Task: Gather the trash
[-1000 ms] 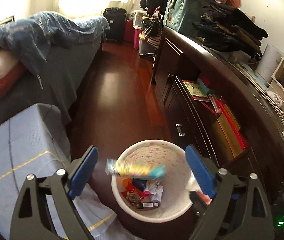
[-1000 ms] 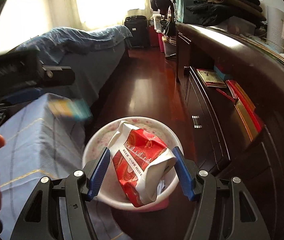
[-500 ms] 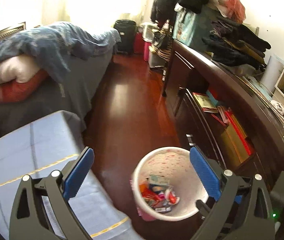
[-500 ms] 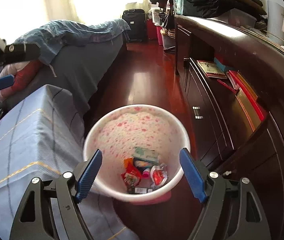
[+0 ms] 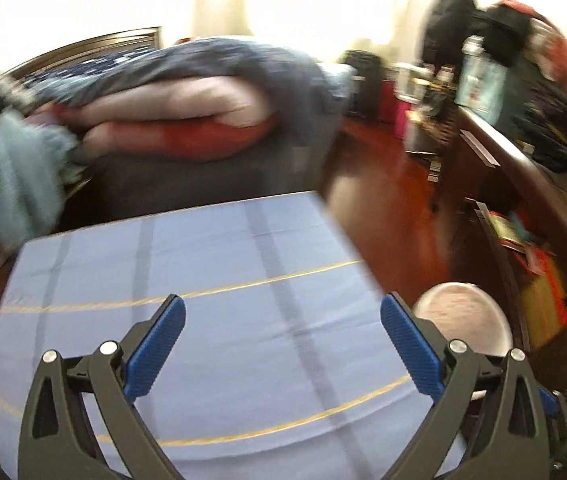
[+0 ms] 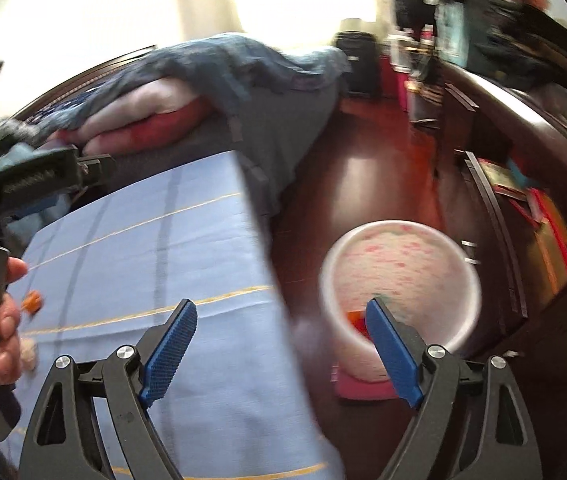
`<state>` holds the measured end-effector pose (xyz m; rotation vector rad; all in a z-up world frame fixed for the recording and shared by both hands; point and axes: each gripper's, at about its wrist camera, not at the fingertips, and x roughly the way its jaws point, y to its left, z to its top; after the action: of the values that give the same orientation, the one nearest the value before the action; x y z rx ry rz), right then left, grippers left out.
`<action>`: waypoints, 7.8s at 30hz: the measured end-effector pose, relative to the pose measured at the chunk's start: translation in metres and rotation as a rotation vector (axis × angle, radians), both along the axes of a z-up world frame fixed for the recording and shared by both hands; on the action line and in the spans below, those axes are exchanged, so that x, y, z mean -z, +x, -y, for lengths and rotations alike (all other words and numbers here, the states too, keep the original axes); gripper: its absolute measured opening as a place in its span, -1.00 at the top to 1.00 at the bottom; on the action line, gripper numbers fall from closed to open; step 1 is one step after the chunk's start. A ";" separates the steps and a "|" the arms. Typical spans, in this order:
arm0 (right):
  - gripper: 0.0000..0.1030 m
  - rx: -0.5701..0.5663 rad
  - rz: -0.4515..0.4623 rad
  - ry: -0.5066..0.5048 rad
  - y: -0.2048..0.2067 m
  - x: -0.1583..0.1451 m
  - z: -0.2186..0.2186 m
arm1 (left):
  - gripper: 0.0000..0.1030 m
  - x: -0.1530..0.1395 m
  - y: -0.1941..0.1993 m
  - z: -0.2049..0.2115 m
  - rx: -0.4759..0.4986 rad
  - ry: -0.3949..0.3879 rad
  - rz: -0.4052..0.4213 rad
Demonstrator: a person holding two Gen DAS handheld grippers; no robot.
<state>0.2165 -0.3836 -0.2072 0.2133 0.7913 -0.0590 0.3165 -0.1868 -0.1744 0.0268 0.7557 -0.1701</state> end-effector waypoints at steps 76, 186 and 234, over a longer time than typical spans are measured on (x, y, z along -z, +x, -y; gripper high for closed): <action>0.47 -0.507 -0.020 -0.080 -0.008 -0.006 -0.233 | 0.17 -0.012 -0.048 -0.230 -0.244 -0.066 0.009; -0.35 0.312 -0.118 -0.005 0.027 0.055 0.139 | -0.73 0.043 0.046 0.243 0.463 -0.108 -0.144; -0.93 -0.119 0.374 -0.163 -0.168 -0.157 -0.189 | -0.93 -0.163 -0.284 -0.201 -0.223 -0.124 0.362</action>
<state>0.0482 -0.1948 -0.0503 0.0194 0.4226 0.0288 0.0330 0.0143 -0.0116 -0.1407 0.3822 0.0024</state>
